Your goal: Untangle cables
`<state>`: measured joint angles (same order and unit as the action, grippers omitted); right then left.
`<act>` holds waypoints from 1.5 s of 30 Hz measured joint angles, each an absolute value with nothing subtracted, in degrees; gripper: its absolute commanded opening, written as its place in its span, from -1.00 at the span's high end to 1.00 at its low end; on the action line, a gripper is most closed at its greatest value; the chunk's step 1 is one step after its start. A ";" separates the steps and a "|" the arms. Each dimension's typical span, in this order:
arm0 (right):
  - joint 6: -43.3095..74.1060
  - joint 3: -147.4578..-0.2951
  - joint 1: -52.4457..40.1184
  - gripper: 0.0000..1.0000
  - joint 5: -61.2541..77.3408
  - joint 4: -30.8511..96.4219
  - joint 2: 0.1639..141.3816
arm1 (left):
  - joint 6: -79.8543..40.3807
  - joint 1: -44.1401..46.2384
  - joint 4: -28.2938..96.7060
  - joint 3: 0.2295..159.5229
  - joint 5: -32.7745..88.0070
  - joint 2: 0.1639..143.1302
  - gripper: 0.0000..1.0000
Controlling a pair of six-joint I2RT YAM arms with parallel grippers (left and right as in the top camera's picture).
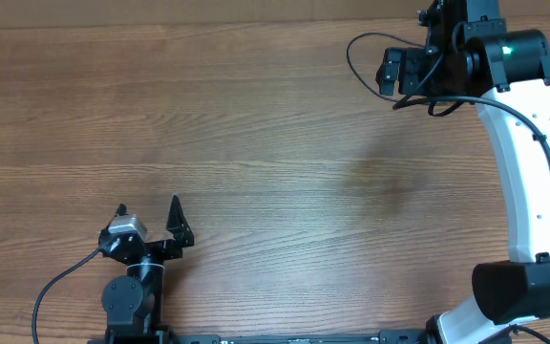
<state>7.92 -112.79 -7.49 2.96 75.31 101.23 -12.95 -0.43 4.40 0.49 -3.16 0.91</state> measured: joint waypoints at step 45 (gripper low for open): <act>7.88 -112.79 -7.49 -0.99 2.94 75.26 101.23 | -8.34 -0.43 4.47 0.49 -2.31 0.91 -0.99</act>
